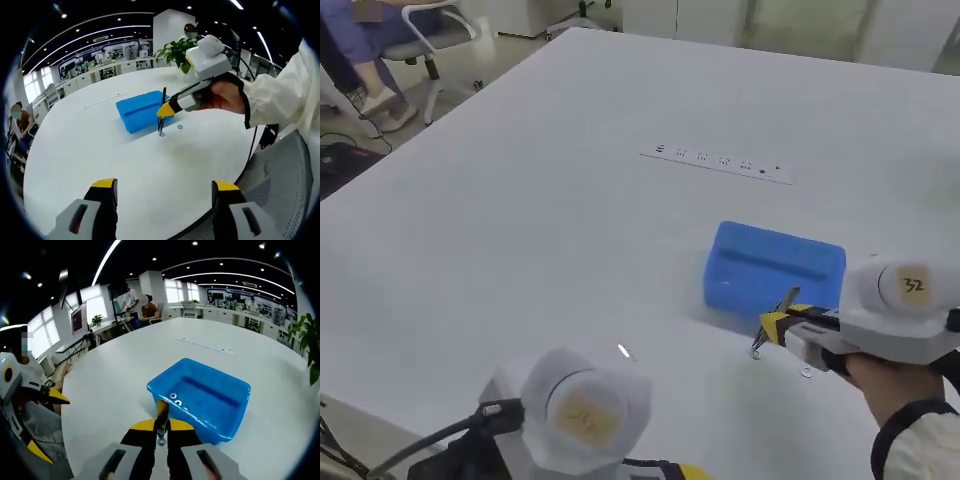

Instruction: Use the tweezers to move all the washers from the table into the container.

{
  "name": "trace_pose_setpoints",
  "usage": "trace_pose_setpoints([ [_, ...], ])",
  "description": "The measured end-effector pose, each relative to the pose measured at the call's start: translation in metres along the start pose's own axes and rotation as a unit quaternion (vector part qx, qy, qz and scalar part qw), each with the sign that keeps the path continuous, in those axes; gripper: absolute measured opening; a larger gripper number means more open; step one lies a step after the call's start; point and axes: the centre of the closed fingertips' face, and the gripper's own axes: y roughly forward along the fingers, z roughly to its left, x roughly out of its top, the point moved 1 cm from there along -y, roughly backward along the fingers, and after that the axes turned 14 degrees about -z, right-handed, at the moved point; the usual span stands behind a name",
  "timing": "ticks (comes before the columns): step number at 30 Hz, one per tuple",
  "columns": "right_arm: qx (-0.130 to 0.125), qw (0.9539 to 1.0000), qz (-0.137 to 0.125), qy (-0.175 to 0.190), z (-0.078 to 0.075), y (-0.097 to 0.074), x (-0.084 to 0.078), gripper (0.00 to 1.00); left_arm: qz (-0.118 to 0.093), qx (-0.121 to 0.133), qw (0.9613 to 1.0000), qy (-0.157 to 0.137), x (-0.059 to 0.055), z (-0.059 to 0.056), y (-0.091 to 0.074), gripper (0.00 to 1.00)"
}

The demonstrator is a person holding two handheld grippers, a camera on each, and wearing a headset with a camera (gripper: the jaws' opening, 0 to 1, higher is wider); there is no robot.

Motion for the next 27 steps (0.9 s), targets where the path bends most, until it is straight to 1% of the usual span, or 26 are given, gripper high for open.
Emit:
trace_pose_setpoints([
  [8,-0.004,1.0000,0.008,-0.002,-0.0013,-0.0005,-0.0053,0.04,0.001,-0.002,1.0000,0.002,-0.0008,-0.0008,0.0004,0.78],
  [9,-0.004,1.0000,0.003,-0.002,-0.0010,-0.0008,-0.0041,0.04,0.000,-0.002,1.0000,0.002,-0.0007,-0.0008,0.0004,0.78],
  [14,-0.005,0.9999,0.003,-0.008,-0.0007,-0.0013,-0.0049,0.03,0.001,-0.001,1.0000,0.001,-0.0012,0.0002,0.0004,0.78],
  [18,-0.007,0.9999,0.001,-0.016,-0.0006,-0.0012,-0.0054,0.03,0.000,-0.003,1.0000,0.002,-0.0005,-0.0012,0.0013,0.78],
  [23,-0.008,0.9999,0.009,-0.007,-0.0017,-0.0005,-0.0045,0.02,0.000,-0.005,1.0000,0.004,0.0002,-0.0021,0.0013,0.78],
  [25,-0.011,0.9998,0.010,-0.012,-0.0019,-0.0011,-0.0045,0.02,0.000,-0.004,1.0000,0.004,0.0003,-0.0015,0.0009,0.78],
  [27,-0.009,0.9999,0.010,-0.003,-0.0006,-0.0027,-0.0034,0.02,0.000,-0.003,1.0000,0.003,0.0004,-0.0003,0.0005,0.78],
])
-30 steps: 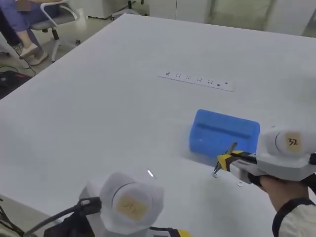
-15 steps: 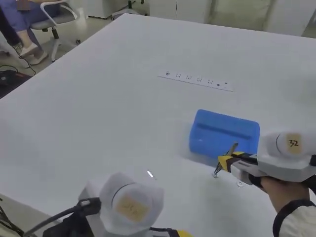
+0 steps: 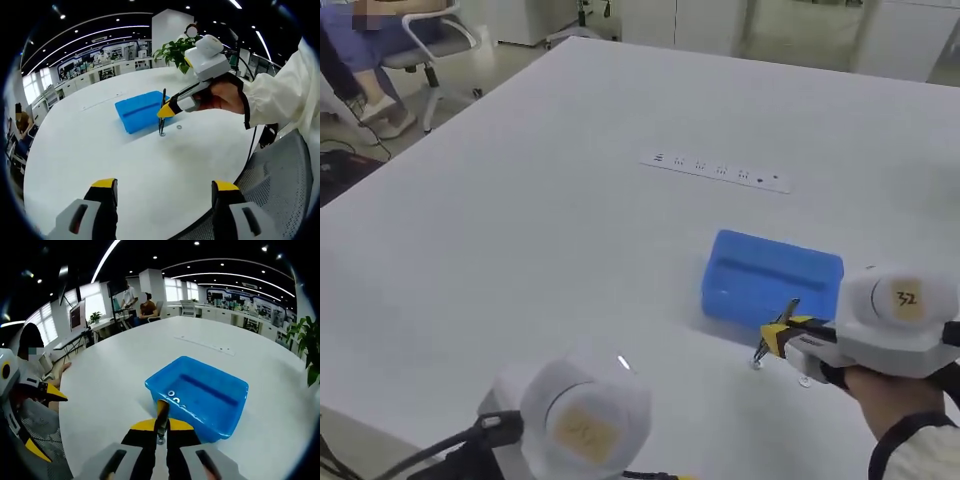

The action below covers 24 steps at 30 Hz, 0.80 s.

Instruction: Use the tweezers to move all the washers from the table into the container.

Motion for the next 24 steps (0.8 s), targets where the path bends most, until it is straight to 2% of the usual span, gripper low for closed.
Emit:
trace_pose_setpoints([
  [2,0.003,0.9999,-0.010,0.013,0.003,-0.003,0.007,0.02,0.000,0.002,1.0000,0.000,0.000,0.001,0.000,0.78],
  [9,-0.002,0.9990,-0.044,0.001,0.001,-0.011,0.037,0.02,0.001,-0.002,1.0000,0.002,0.000,-0.002,0.002,0.78],
  [15,-0.009,0.9975,-0.070,0.006,-0.010,-0.011,0.060,0.02,-0.003,-0.003,1.0000,0.000,0.001,-0.003,0.002,0.78],
  [20,-0.022,0.9959,-0.088,0.004,-0.018,-0.007,0.074,0.02,-0.002,-0.001,1.0000,-0.001,0.000,-0.001,0.001,0.78],
  [24,-0.032,0.9954,-0.090,0.000,-0.023,-0.003,0.077,0.02,0.001,-0.001,1.0000,0.000,-0.001,-0.002,0.000,0.78],
])
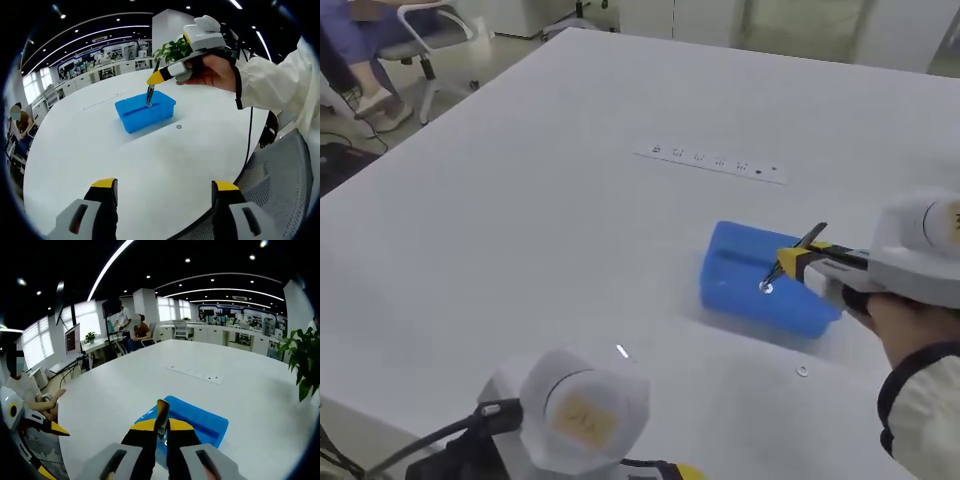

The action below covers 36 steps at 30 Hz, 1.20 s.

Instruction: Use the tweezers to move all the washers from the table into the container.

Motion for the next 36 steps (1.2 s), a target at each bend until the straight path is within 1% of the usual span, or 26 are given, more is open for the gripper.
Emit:
trace_pose_setpoints([
  [3,-0.008,0.9999,0.004,-0.009,-0.003,0.003,-0.004,0.02,0.001,0.000,1.0000,-0.001,-0.001,0.000,0.000,0.78],
  [4,-0.010,0.9997,0.013,-0.019,-0.005,0.004,-0.010,0.02,0.001,0.000,1.0000,-0.002,-0.001,-0.001,0.000,0.78],
  [6,-0.013,0.9993,0.026,-0.025,-0.007,0.006,-0.019,0.02,0.001,0.000,1.0000,-0.001,-0.001,-0.001,0.000,0.78],
  [9,-0.015,0.9988,0.039,-0.024,-0.008,0.008,-0.031,0.02,0.001,0.001,1.0000,-0.001,-0.001,0.000,0.000,0.78],
  [13,-0.016,0.9983,0.050,-0.026,-0.009,0.010,-0.041,0.02,0.003,0.002,1.0000,-0.001,-0.002,0.001,-0.001,0.78],
  [21,-0.016,0.9978,0.064,-0.013,-0.011,0.013,-0.050,0.03,0.004,0.003,1.0000,-0.002,-0.002,0.003,-0.002,0.78],
  [26,-0.017,0.9972,0.072,-0.016,-0.013,0.015,-0.056,0.03,0.005,0.002,1.0000,0.000,-0.001,0.003,-0.001,0.78],
  [28,-0.017,0.9974,0.069,-0.015,-0.015,0.016,-0.056,0.03,0.004,0.003,1.0000,-0.001,-0.002,0.003,-0.001,0.78],
  [35,-0.018,0.9974,0.069,-0.012,-0.024,0.018,-0.058,0.03,0.005,0.003,1.0000,0.000,-0.002,0.004,-0.001,0.78],
  [36,-0.019,0.9976,0.065,-0.014,-0.025,0.017,-0.056,0.04,0.004,0.003,1.0000,0.000,-0.002,0.004,-0.001,0.78],
])
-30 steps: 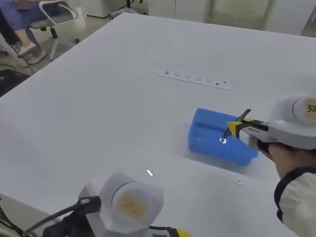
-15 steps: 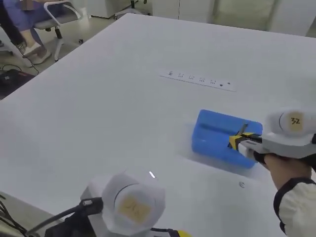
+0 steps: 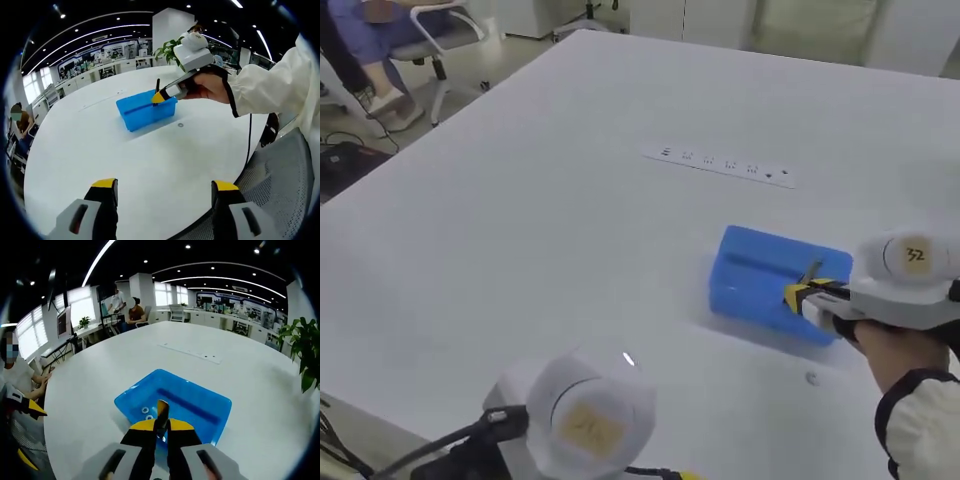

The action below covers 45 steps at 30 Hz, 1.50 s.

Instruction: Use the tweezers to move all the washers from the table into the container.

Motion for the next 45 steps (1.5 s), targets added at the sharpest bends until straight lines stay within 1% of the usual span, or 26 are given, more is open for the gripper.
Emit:
trace_pose_setpoints([
  [3,0.000,0.9999,-0.008,0.007,-0.001,-0.005,0.006,0.04,-0.002,0.001,1.0000,-0.001,0.001,0.000,0.000,0.78],
  [5,0.002,0.9999,-0.014,0.010,0.001,-0.011,0.011,0.04,-0.003,0.001,1.0000,0.000,0.001,0.000,0.000,0.78],
  [6,0.003,0.9997,-0.021,0.012,0.002,-0.016,0.016,0.04,-0.003,0.001,1.0000,0.000,0.001,0.000,0.000,0.78],
  [7,0.003,0.9996,-0.024,0.012,0.002,-0.017,0.018,0.04,-0.003,0.001,1.0000,0.001,0.001,0.000,0.001,0.78],
  [9,0.002,0.9990,-0.041,0.016,0.004,-0.028,0.030,0.04,-0.003,0.001,1.0000,0.000,0.001,0.000,0.001,0.78],
  [11,0.002,0.9984,-0.051,0.026,0.006,-0.036,0.037,0.03,-0.005,0.001,1.0000,-0.001,0.002,0.000,0.001,0.78],
  [13,-0.006,0.9972,-0.067,0.032,0.005,-0.044,0.046,0.03,-0.003,0.000,1.0000,0.000,0.002,-0.001,0.002,0.78],
  [16,-0.008,0.9962,-0.078,0.040,0.007,-0.054,0.052,0.03,-0.005,-0.002,1.0000,0.002,0.003,-0.003,0.002,0.78],
  [19,-0.007,0.9961,-0.079,0.039,0.010,-0.060,0.053,0.03,-0.006,-0.002,1.0000,0.001,0.003,-0.003,0.001,0.78],
  [23,-0.008,0.9969,-0.073,0.029,0.015,-0.069,0.047,0.03,-0.009,0.001,1.0000,-0.001,0.004,0.000,-0.001,0.78],
  [25,-0.008,0.9973,-0.067,0.029,0.014,-0.072,0.041,0.03,-0.010,0.003,0.9999,-0.001,0.004,0.001,-0.002,0.79],
  [28,-0.004,0.9983,-0.050,0.031,0.014,-0.075,0.026,0.03,-0.012,0.005,0.9999,-0.002,0.005,0.002,-0.003,0.79],
  [32,-0.004,0.9988,-0.031,0.037,0.010,-0.076,0.008,0.04,-0.009,0.004,0.9999,0.001,0.004,0.001,-0.002,0.78],
  [34,-0.004,0.9988,-0.019,0.046,0.009,-0.076,-0.002,0.04,-0.009,0.003,1.0000,0.001,0.003,0.000,-0.002,0.78],
  [39,-0.007,0.9988,0.004,0.048,0.010,-0.076,-0.023,0.04,-0.007,0.001,1.0000,0.003,0.003,-0.001,-0.002,0.78],
  [42,-0.010,0.9990,0.014,0.043,0.007,-0.074,-0.030,0.04,-0.007,0.000,1.0000,0.002,0.003,-0.001,-0.002,0.78],
  [45,-0.015,0.9990,0.015,0.040,0.004,-0.073,-0.033,0.04,-0.004,0.000,1.0000,0.003,0.002,-0.001,-0.001,0.78],
])
